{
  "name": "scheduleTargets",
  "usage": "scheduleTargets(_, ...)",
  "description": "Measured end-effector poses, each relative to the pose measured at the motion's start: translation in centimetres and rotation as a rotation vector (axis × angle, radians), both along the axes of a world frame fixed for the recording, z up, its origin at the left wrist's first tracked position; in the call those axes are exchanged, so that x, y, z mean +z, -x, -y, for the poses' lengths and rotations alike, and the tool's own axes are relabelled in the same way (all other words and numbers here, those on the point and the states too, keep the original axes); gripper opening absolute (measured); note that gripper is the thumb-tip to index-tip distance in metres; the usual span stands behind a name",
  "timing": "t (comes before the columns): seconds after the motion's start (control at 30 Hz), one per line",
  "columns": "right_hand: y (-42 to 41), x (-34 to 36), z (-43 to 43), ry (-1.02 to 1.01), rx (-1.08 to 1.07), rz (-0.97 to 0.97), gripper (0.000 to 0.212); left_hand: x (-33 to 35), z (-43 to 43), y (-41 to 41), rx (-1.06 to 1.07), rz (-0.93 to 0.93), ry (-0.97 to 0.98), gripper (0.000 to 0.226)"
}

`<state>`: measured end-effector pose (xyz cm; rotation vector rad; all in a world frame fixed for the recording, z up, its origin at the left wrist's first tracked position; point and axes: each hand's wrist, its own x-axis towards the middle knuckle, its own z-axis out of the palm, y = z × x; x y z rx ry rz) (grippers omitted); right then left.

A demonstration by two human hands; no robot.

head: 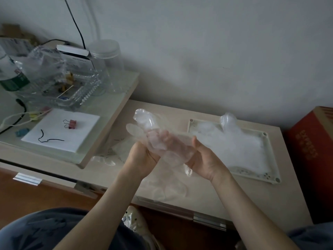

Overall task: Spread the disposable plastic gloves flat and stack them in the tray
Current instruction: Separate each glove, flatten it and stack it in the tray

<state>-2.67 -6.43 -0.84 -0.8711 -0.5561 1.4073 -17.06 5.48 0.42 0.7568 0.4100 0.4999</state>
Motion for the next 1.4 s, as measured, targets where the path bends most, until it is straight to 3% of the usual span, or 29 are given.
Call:
scheduleTargets(0.07,-0.4,0.4,0.2,0.033,-0.058,0.075,0.059,-0.5,-0.1,-0.6,-0.008,-0.064,-0.026,0.028)
scheduleTargets(0.13,-1.0,0.6,0.4,0.1,-0.186,0.145,0.022,-0.3,0.6,-1.6,-0.015,-0.111,-0.029,0.018)
scheduleTargets(0.2,-1.7,0.6,0.6,0.118,-0.281,0.167,0.004,0.4,1.2,-2.3,-0.026,-0.079,0.052,0.041)
scheduleTargets(0.27,-3.0,0.9,1.1,0.107,-0.363,0.221,0.008,1.3,1.4,-2.9,-0.046,-0.005,0.18,0.035)
scheduleTargets(0.33,-4.4,1.3,1.9,0.114,-0.414,0.33,0.013,1.8,1.0,-3.3,-0.027,-0.057,0.259,0.028)
scheduleTargets(0.43,-6.8,1.8,3.6,0.123,-0.421,0.502,0.02,1.5,0.4,-4.5,-0.113,-0.237,0.102,0.074)
scheduleTargets(0.5,-8.0,1.9,4.5,0.141,-0.405,0.589,0.023,1.5,0.8,-5.6,-0.216,-0.346,-0.039,0.085)
scheduleTargets(0.57,-9.3,2.1,5.5,0.163,-0.407,0.637,0.024,1.7,2.0,-7.4,-0.28,-0.467,-0.175,0.071)
scheduleTargets(0.7,-11.5,1.7,7.0,0.193,-0.53,0.651,0.025,0.9,3.9,-10.2,-0.271,-0.569,-0.393,0.007)
scheduleTargets(0.93,-14.2,0.5,8.8,0.223,-0.718,0.536,0.021,0.8,5.8,-14.3,-0.495,-0.541,-0.364,0.015)
scheduleTargets(1.03,-14.5,0.2,8.9,0.245,-0.705,0.583,0.019,0.5,6.5,-15.9,-0.458,-0.618,-0.31,0.029)
scheduleTargets(1.1,-14.8,0.1,9.1,0.25,-0.683,0.628,0.018,-0.1,6.9,-17.0,-0.409,-0.672,-0.279,0.018)
scheduleTargets(1.17,-14.8,-0.1,9.0,0.277,-0.681,0.625,0.015,-0.6,6.9,-17.5,-0.383,-0.757,-0.325,0.003)
scheduleTargets(1.4,-16.7,-2.9,9.1,0.504,-0.779,0.638,0.011,-1.7,6.0,-18.8,-0.385,-0.912,-0.548,0.027)
